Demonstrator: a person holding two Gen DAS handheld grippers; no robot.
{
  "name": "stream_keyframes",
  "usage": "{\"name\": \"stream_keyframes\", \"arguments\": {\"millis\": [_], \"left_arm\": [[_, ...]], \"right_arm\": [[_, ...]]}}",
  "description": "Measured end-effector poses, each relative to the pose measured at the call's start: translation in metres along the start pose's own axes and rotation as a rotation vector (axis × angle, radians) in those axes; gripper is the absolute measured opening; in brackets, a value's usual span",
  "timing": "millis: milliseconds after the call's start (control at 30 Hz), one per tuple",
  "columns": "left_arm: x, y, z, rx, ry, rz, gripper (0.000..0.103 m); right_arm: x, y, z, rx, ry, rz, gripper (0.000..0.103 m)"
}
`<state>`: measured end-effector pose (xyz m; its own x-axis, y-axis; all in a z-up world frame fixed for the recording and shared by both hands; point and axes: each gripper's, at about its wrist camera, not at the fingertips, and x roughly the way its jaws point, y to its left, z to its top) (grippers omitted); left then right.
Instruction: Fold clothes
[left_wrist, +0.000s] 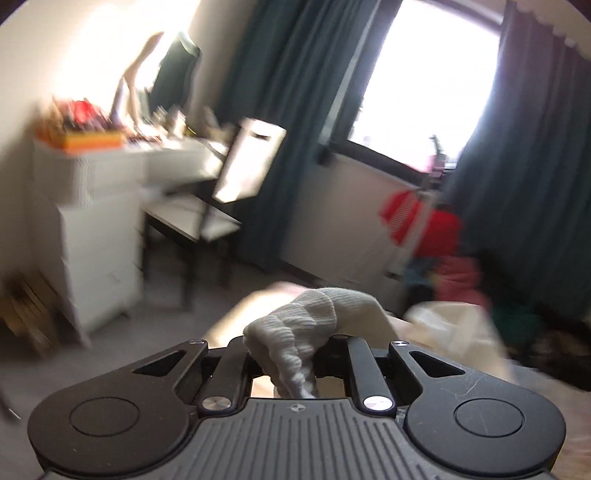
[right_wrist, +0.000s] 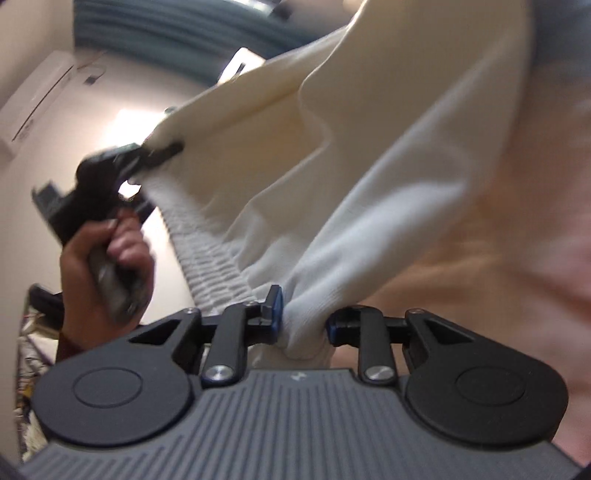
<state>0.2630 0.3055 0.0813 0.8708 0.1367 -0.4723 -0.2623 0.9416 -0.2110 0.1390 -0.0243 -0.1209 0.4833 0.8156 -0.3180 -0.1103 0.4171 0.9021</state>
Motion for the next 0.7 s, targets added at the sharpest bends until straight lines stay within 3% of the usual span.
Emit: {"name": "stream_keyframes", "arguments": {"millis": [167,300,433,500,533,600,633,700], "left_arm": [[0.098,0.032,-0.006,0.046,0.072,0.158,0.014],[0.151,0.050,-0.037,0.049,0.129,0.199,0.016],[0.169,0.060,-0.057,0.060,0.160,0.196,0.018],[0.162,0.056,-0.058,0.093,0.144,0.193,0.033],[0.156,0.053,-0.058,0.102,0.139,0.189,0.041],[0.142,0.050,-0.056,0.101,0.140,0.174,0.063],[0.133,0.048,-0.056,0.101,0.140,0.168,0.067],[0.109,0.041,-0.055,0.117,0.126,0.177,0.088]], "right_arm": [[0.087,-0.001,0.007,-0.026,0.047,-0.024,0.027],[0.097,0.000,0.016,-0.071,0.090,-0.037,0.029],[0.102,0.002,0.025,-0.115,0.131,-0.046,0.031],[0.105,0.003,0.030,-0.138,0.151,-0.050,0.036],[0.103,0.006,0.031,-0.157,0.157,-0.060,0.044],[0.091,0.019,0.027,-0.207,0.154,-0.080,0.066],[0.083,0.025,0.026,-0.225,0.147,-0.087,0.078],[0.068,0.036,0.025,-0.263,0.133,-0.103,0.083]]}}
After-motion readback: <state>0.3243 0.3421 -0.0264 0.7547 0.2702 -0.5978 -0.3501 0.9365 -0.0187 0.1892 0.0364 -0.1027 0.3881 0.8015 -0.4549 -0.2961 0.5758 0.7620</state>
